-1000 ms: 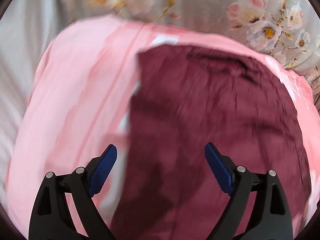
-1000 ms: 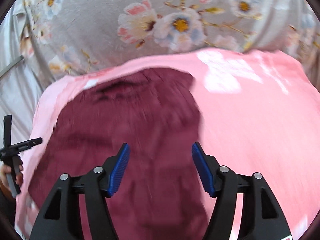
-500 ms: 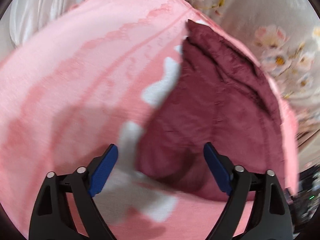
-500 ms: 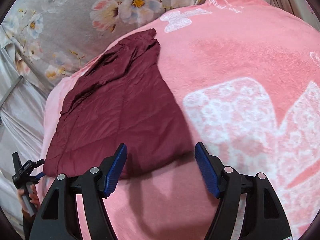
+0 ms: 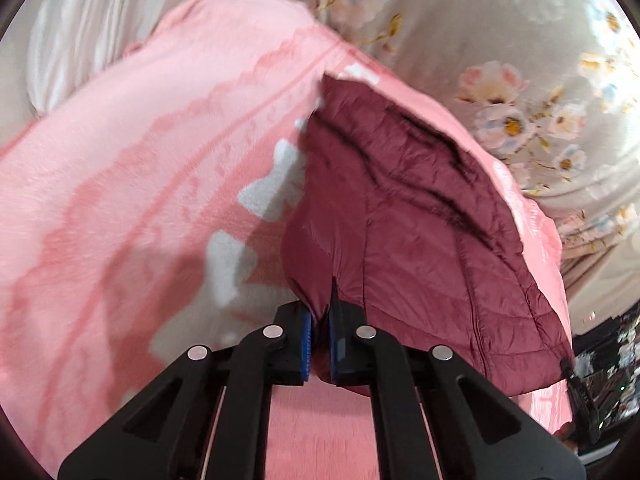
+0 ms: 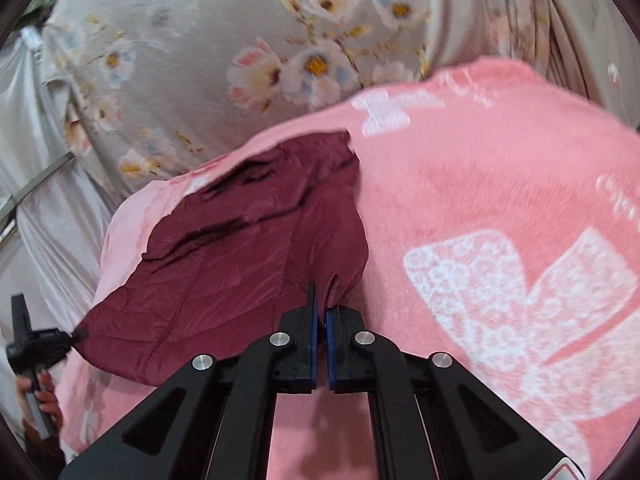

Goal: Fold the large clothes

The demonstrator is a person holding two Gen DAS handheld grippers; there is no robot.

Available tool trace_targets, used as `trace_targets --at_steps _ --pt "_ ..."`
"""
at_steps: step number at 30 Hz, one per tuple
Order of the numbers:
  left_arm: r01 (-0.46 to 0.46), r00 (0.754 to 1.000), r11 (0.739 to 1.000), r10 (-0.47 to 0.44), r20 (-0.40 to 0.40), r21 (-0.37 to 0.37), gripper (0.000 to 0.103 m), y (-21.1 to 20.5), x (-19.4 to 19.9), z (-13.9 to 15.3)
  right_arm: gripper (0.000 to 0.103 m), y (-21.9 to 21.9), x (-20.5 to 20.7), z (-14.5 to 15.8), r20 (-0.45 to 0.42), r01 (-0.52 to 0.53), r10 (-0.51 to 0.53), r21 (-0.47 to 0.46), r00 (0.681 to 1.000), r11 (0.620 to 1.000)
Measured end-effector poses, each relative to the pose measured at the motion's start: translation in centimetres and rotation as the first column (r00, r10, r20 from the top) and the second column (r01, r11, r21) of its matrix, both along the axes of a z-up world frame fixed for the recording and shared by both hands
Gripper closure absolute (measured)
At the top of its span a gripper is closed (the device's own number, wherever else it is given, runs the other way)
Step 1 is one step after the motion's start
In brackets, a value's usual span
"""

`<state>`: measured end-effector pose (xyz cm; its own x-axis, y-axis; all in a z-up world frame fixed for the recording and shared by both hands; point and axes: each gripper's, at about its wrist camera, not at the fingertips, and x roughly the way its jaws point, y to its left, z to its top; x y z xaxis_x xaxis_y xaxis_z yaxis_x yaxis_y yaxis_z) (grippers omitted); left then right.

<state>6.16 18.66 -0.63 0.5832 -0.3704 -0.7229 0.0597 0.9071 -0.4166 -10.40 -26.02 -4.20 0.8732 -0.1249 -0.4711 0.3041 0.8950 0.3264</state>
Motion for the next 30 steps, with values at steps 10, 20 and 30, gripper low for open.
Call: trace_targets --at_steps 10,20,30 --pt "0.02 0.989 0.999 -0.016 0.147 -0.027 0.099 4.1 -12.7 9.6 0.1 4.2 -12.5 6.4 0.117 -0.069 0.083 -0.119 0.99 0.991" --pt "0.008 0.944 1.0 0.001 0.329 -0.024 0.098 1.8 -8.6 16.4 0.1 1.1 -7.7 13.3 0.342 -0.046 0.053 -0.027 0.938 0.999" --pt "-0.105 0.968 0.962 0.041 0.247 0.253 0.097 -5.2 7.7 10.4 0.1 -3.9 9.0 9.9 0.198 0.087 -0.097 0.057 0.975 0.995"
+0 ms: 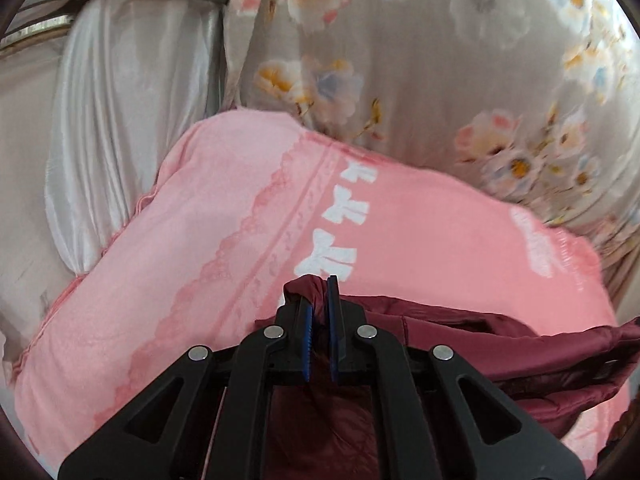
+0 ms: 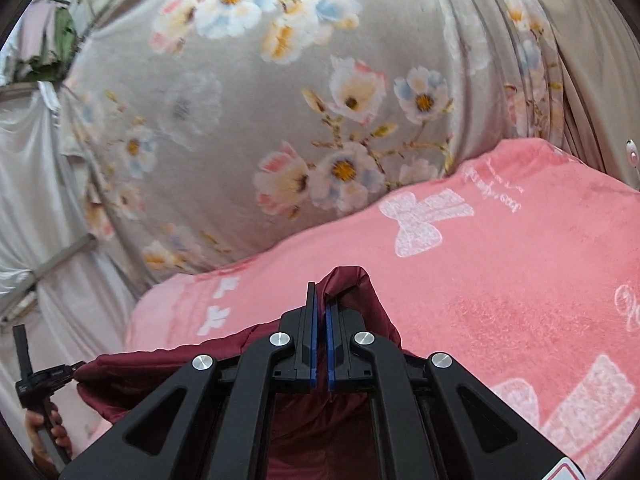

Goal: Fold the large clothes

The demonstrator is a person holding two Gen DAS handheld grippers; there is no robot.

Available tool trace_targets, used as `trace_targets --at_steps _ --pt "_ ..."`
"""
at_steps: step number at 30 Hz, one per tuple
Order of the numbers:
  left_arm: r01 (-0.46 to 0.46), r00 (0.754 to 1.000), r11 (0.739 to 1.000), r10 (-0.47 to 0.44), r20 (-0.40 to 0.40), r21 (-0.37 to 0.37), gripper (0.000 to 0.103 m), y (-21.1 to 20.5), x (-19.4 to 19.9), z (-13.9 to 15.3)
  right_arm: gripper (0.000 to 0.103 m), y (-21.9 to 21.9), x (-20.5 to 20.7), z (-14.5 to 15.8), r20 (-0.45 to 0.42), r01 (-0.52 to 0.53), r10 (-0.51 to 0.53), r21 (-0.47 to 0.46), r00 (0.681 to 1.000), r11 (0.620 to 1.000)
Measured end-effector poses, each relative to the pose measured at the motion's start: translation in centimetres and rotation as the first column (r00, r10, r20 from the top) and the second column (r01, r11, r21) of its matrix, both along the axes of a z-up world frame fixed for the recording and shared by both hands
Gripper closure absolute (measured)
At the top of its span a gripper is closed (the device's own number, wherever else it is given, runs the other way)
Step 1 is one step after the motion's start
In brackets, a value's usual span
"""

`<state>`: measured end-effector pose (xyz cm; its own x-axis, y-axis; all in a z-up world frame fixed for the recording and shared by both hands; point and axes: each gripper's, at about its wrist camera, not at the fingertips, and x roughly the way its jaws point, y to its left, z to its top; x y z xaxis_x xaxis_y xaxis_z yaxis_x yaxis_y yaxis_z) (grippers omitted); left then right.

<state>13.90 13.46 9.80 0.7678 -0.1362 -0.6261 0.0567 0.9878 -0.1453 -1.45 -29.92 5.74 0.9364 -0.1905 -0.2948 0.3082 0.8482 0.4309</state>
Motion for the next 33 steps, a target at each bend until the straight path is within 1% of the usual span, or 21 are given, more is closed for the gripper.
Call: trace_targets --at_steps 2,6,11,15,21,28,33 --pt "-0.016 0.999 0.999 0.018 -0.043 0.039 0.097 -1.0 2.7 -2.2 0.1 -0.7 2.2 -1.4 -0.038 0.014 -0.013 0.014 0.999 1.0" --pt "-0.028 0.992 0.996 0.038 -0.121 0.084 0.097 -2.2 6.5 -6.4 0.1 -1.8 6.1 -3.9 -0.115 0.033 -0.03 0.024 0.993 0.999" --pt "-0.038 0.985 0.991 0.059 -0.163 0.126 0.097 -3.3 9.1 -9.6 0.1 -2.3 9.3 -6.0 -0.175 0.044 -0.041 0.014 0.984 0.999" --pt "-0.04 0.98 0.989 0.066 -0.185 0.142 0.096 -3.8 10.3 -11.2 0.1 -2.5 11.2 -7.1 -0.219 0.046 -0.045 0.001 0.975 0.999" --pt "-0.033 0.974 0.989 0.065 -0.219 0.147 0.096 -4.2 12.2 -13.2 0.1 -3.4 13.1 -9.1 -0.285 0.044 -0.037 0.016 0.958 0.999" --pt "-0.019 0.966 0.99 0.055 -0.254 0.14 0.095 -4.7 13.9 -15.1 0.1 -4.4 15.2 -12.1 -0.359 0.043 -0.017 0.066 0.933 0.997" --pt "-0.007 0.968 0.991 0.041 -0.248 0.136 0.094 -4.9 14.4 -16.1 0.1 -4.8 16.3 -13.4 -0.399 0.034 0.008 0.098 0.917 0.995"
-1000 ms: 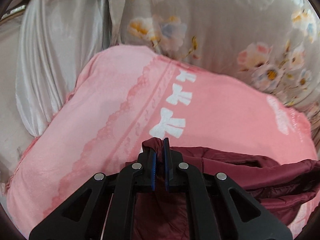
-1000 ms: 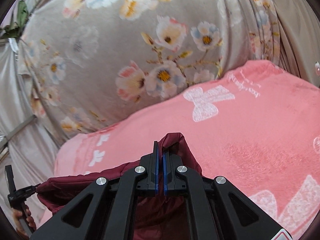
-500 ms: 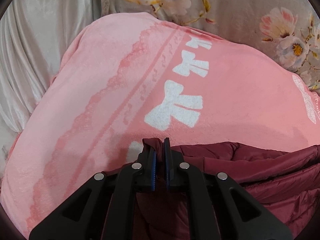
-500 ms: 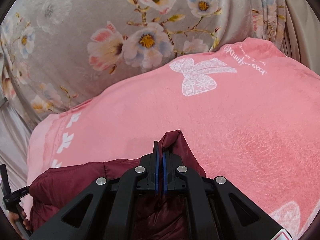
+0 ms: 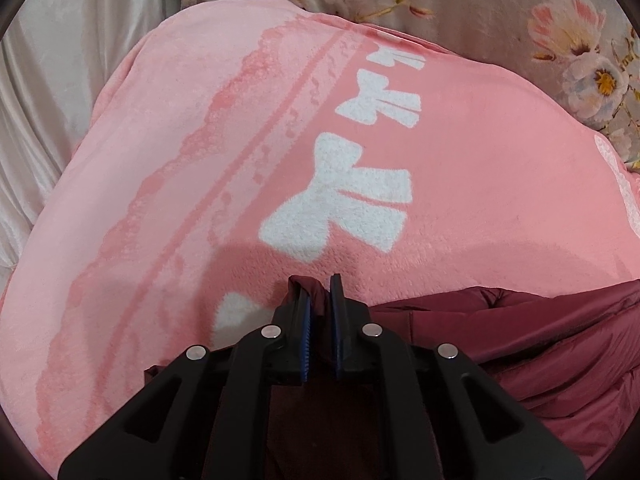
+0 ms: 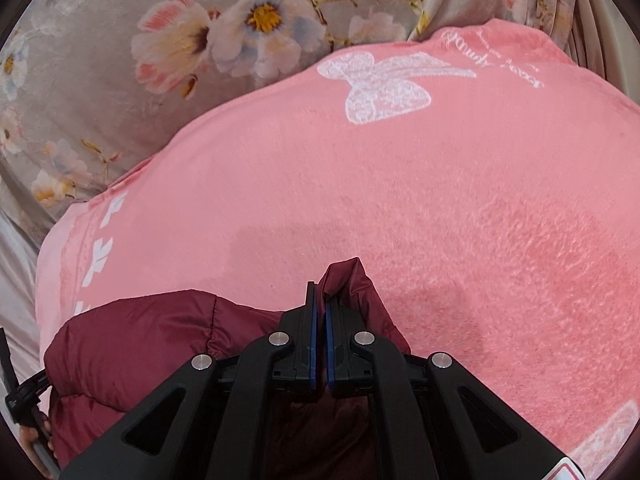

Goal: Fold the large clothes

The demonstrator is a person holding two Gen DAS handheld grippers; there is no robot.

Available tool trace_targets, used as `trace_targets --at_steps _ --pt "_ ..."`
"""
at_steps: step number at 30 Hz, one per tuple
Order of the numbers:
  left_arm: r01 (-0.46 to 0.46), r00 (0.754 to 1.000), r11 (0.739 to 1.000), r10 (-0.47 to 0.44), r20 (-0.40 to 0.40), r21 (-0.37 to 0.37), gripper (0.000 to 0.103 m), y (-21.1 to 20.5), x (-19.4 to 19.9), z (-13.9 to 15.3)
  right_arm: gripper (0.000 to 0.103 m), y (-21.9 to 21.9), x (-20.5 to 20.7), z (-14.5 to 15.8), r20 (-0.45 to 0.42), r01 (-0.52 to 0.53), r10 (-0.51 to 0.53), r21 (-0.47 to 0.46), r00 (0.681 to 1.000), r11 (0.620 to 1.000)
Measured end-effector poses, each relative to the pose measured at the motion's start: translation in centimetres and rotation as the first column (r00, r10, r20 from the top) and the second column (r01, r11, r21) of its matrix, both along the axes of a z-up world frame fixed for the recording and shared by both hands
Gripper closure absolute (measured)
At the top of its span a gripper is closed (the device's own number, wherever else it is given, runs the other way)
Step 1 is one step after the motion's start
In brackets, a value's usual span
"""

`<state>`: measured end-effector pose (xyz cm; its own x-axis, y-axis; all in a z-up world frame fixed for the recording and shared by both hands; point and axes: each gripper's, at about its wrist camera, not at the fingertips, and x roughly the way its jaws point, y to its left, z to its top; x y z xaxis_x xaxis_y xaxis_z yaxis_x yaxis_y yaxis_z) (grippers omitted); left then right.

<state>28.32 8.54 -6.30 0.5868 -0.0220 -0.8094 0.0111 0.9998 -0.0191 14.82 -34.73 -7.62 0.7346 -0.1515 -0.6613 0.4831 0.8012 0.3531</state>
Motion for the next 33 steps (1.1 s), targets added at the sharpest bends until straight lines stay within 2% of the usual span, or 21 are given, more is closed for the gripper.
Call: trace_targets --at_steps 4,7,9,10,11,12,13,15,17,20,22,24,25,26,27,30,33 --pt "0.014 1.0 1.0 -0.014 0.012 -0.014 0.092 0.0 0.3 -0.5 0.099 -0.5 0.5 -0.8 -0.013 -0.026 0.027 0.052 1.0 0.998" --pt "0.014 1.0 0.998 -0.013 0.018 -0.062 0.088 0.7 0.5 -0.3 0.096 -1.0 0.1 -0.6 0.013 -0.041 0.04 0.09 0.999 0.995" --pt "-0.001 1.0 0.994 0.003 0.018 -0.106 0.085 1.9 0.3 0.6 0.091 -0.9 -1.6 1.0 0.046 -0.029 0.027 0.043 0.999 0.999" --pt "-0.007 1.0 0.994 0.01 0.027 -0.113 0.081 2.5 -0.2 1.4 0.083 -0.5 -2.6 1.9 0.071 -0.018 0.018 0.001 0.997 1.0" --pt "-0.018 0.997 0.995 0.025 0.07 -0.102 0.078 3.3 -1.3 3.0 0.071 0.4 -4.2 3.5 0.114 0.003 0.005 -0.074 0.993 0.997" --pt "-0.028 0.994 0.996 0.037 0.105 -0.082 0.068 3.7 -1.9 4.1 0.065 1.2 -5.4 4.7 0.144 0.005 0.014 -0.132 0.989 0.991" --pt "-0.034 0.988 0.998 0.042 0.148 -0.053 0.066 4.1 -2.8 5.5 0.057 2.2 -5.8 5.6 0.154 -0.01 0.036 -0.17 0.987 0.985" --pt "-0.025 0.981 1.0 0.025 0.194 -0.006 0.066 4.1 -4.2 8.3 0.057 4.1 -5.8 6.7 0.136 -0.079 0.11 -0.211 0.985 0.974" --pt "0.026 0.983 0.999 -0.019 0.184 -0.04 0.066 3.1 -4.9 9.8 0.057 6.6 -4.2 6.8 0.095 -0.189 0.209 -0.191 0.973 0.963" --pt "0.144 0.982 0.985 -0.131 0.139 -0.092 0.066 -0.5 -5.8 10.2 0.057 10.0 -1.0 5.8 0.019 -0.3 0.307 -0.164 0.952 0.94" --pt "0.223 0.973 0.968 -0.215 0.079 -0.113 0.066 -3.8 -6.1 9.0 0.057 11.8 1.3 4.8 -0.047 -0.345 0.343 -0.191 0.938 0.919" --pt "0.269 0.963 0.957 -0.267 0.027 -0.109 0.066 -6.3 -6.2 7.4 0.062 13.0 3.4 3.5 -0.124 -0.376 0.358 -0.194 0.925 0.906" --pt "0.284 0.959 0.954 -0.285 0.006 -0.1 0.066 -7.4 -6.2 6.4 0.075 13.3 4.0 3.0 -0.141 -0.385 0.363 -0.186 0.921 0.904" --pt "0.296 0.954 0.951 -0.299 -0.017 -0.088 0.066 -8.6 -6.0 5.4 0.099 13.5 4.6 2.6 -0.159 -0.39 0.365 -0.181 0.917 0.903" --pt "0.303 0.951 0.949 -0.306 -0.034 -0.083 0.066 -9.4 -5.7 4.6 0.103 13.4 5.0 2.6 -0.169 -0.391 0.363 -0.181 0.916 0.902" --pt "0.309 0.949 0.948 -0.312 -0.048 -0.073 0.066 -10.8 -4.8 3.6 0.103 13.5 5.0 4.6 -0.104 -0.37 0.356 -0.218 0.929 0.903" --pt "0.307 0.951 0.95 -0.309 -0.033 -0.055 0.066 -11.4 -3.6 4.2 0.103 12.9 4.9 6.5 -0.033 -0.343 0.346 -0.231 0.938 0.91"
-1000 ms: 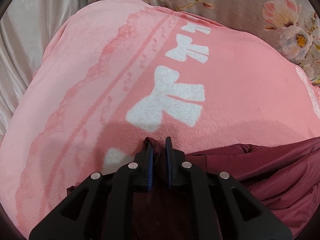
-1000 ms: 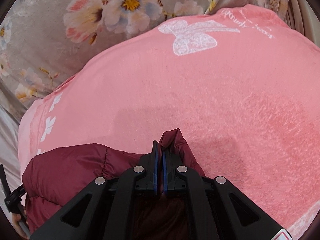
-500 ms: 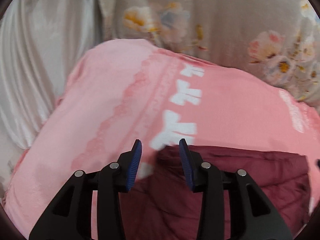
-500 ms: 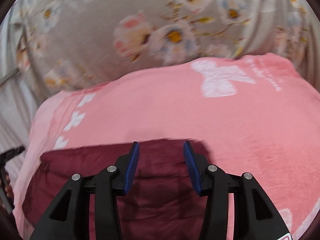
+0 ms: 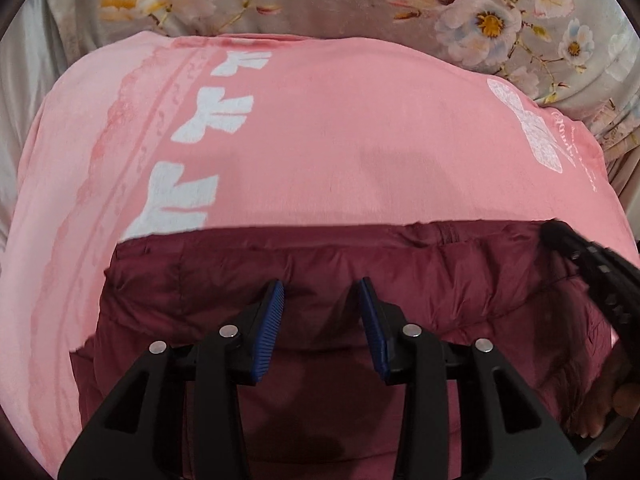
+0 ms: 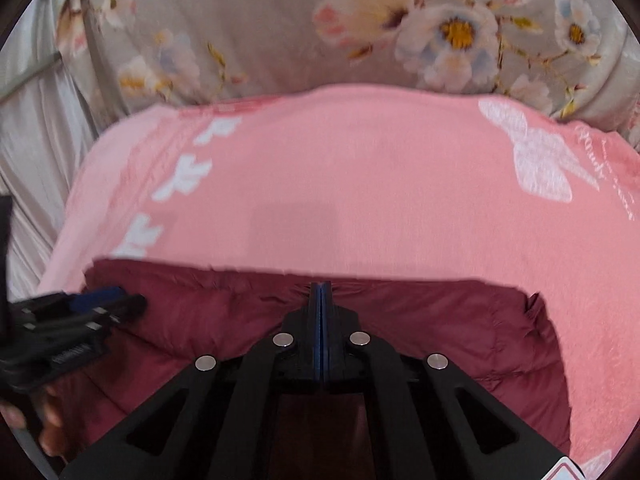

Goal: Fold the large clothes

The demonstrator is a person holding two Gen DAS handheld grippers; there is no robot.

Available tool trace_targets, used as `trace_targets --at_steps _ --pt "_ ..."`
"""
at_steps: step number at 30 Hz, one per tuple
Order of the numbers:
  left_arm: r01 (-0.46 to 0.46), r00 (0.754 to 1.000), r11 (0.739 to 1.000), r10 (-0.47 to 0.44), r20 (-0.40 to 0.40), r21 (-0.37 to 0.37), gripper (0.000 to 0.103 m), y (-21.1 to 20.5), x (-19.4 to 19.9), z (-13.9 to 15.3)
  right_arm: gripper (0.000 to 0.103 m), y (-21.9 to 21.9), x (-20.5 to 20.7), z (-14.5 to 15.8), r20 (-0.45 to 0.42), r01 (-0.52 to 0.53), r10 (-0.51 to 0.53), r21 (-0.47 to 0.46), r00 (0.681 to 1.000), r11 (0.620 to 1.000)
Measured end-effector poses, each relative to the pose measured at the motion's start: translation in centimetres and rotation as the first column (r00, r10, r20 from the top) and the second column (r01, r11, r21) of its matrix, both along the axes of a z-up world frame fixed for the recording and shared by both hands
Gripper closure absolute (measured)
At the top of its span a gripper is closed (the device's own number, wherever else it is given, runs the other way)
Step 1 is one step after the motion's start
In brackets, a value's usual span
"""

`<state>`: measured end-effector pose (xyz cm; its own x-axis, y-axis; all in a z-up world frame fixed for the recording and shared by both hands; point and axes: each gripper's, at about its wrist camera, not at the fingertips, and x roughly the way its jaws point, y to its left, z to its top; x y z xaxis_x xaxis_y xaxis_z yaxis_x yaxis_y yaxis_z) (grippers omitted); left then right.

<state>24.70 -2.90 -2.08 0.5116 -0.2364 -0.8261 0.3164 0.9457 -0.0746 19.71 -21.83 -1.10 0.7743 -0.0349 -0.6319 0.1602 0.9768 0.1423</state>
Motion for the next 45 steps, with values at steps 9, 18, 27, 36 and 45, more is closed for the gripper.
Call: trace_targets --at_steps 9,18,27,36,45 --pt "-0.042 0.999 0.996 0.043 -0.005 0.079 0.066 -1.8 4.4 -3.3 0.103 -1.8 4.4 -5.1 -0.111 0.023 -0.015 0.07 0.994 0.997" --pt "-0.063 0.997 0.995 0.058 0.06 0.074 0.063 -2.4 4.5 -4.8 0.103 -1.3 5.1 -7.2 -0.133 0.023 -0.016 0.052 0.991 0.998" --pt "-0.081 0.991 0.992 0.069 0.116 0.1 0.061 -2.9 4.2 -5.2 0.103 -1.1 5.1 -7.5 -0.123 0.022 -0.018 0.028 0.992 0.999" --pt "-0.096 0.989 0.99 0.082 0.126 0.108 0.059 -3.0 4.2 -5.3 0.103 -2.5 4.5 -7.0 -0.055 0.042 -0.035 0.131 0.998 0.991" --pt "-0.149 0.983 0.989 0.146 0.113 0.02 0.051 -0.3 0.9 0.1 0.092 1.9 -1.2 -3.0 0.027 -0.058 0.056 0.096 0.998 0.994"
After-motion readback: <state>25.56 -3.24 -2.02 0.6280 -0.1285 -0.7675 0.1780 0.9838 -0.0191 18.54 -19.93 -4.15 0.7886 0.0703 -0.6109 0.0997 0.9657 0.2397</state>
